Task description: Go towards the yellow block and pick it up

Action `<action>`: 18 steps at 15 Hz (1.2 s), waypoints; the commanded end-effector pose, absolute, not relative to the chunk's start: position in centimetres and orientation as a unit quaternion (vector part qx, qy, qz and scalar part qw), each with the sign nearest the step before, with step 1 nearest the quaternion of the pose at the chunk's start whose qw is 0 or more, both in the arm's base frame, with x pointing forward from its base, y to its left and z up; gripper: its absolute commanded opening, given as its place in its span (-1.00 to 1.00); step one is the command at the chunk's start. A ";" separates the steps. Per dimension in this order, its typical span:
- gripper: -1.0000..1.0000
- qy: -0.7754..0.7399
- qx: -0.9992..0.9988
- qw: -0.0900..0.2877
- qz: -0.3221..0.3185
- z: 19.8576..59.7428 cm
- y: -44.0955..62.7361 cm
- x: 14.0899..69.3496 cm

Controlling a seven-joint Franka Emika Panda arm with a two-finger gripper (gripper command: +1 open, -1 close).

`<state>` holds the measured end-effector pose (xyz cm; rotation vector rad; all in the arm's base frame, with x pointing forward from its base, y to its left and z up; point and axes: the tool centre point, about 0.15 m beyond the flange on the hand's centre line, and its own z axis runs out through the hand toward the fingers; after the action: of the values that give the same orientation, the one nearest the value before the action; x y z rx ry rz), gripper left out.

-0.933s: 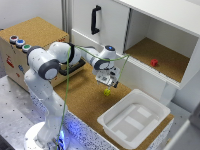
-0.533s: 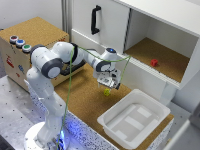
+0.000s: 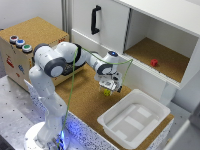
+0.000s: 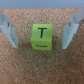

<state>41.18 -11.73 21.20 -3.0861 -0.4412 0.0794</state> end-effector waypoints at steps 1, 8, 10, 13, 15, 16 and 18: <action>-1.00 -0.110 -0.993 0.031 0.024 19.8 -12.3 43.3; -1.00 -0.077 -0.997 0.002 0.017 24.0 -12.4 42.1; -1.00 -0.065 -0.998 -0.004 0.010 27.7 -12.8 41.2; -1.00 -0.060 -0.998 -0.005 -0.017 32.5 -12.9 40.3; -1.00 -0.053 -0.998 -0.009 -0.039 35.4 -13.2 40.1; -1.00 -0.051 -0.997 -0.013 -0.049 36.7 -13.3 40.0; -1.00 -0.048 -0.996 -0.025 -0.072 39.5 -13.4 39.8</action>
<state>41.84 -13.16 31.96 -3.1076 -0.2017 -0.1004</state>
